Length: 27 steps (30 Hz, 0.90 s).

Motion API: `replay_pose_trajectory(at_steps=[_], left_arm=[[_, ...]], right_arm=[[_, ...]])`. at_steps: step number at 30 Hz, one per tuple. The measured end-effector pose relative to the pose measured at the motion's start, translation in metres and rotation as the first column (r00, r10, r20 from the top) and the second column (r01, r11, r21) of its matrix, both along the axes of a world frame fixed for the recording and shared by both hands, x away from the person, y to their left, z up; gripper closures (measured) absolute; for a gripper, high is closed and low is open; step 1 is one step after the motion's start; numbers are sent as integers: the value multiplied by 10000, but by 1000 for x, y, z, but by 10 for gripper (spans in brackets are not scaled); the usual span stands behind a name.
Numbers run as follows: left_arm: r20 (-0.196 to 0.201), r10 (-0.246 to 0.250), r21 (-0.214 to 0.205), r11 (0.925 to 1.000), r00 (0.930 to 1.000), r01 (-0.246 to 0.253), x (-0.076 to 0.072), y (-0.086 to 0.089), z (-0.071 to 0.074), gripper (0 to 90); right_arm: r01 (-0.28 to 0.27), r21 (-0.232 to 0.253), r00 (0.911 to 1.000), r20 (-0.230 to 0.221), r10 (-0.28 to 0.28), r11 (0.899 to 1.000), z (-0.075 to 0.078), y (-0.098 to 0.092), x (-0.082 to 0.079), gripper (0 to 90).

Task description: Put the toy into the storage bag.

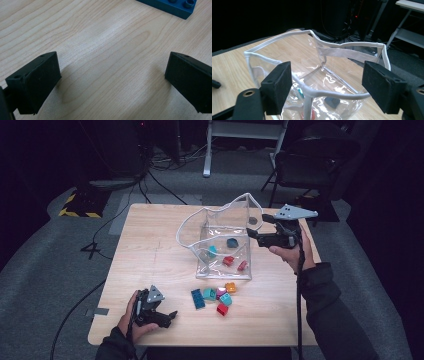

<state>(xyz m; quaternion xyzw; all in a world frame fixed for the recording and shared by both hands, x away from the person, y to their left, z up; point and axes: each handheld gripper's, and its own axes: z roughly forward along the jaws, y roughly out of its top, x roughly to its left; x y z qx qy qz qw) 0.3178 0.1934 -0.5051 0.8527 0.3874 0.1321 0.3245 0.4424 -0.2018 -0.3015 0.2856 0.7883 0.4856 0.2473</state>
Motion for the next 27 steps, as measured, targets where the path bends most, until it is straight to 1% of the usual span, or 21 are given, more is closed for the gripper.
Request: replay_pose_trajectory(at_steps=[6,9,12,17,20,22,25,27], left_arm=[[-1,1,-2,10000,10000,-1,0,0,0,2],[-1,3,-5,10000,10000,-3,0,0,0,3],[-1,1,-1,10000,10000,-1,0,0,0,2],[7,5,-11,10000,10000,-5,0,0,0,2],[-1,9,-6,10000,10000,-9,0,0,0,2],[4,5,-16,10000,10000,-5,0,0,0,2],[7,13,-10,10000,10000,-13,0,0,0,2],[7,14,-10,10000,10000,-14,0,0,0,2]], right_arm=[[-474,-574,9988,119,482,9972,-5,0,-19,239],[-806,-517,9965,199,817,9954,-8,-3,-30,237],[-1006,-567,9944,279,1023,9933,-13,-5,-40,237],[-1213,-833,9920,239,1237,9891,-25,-6,-50,237],[-1323,-815,9909,142,1339,9879,-33,-6,-55,237],[-1341,-927,9906,146,1360,9866,-39,-5,-58,237],[-1528,-1021,9881,43,1540,9830,-50,-4,-62,238],[-1653,-1064,9862,-124,1649,9805,-58,-3,-66,241]])
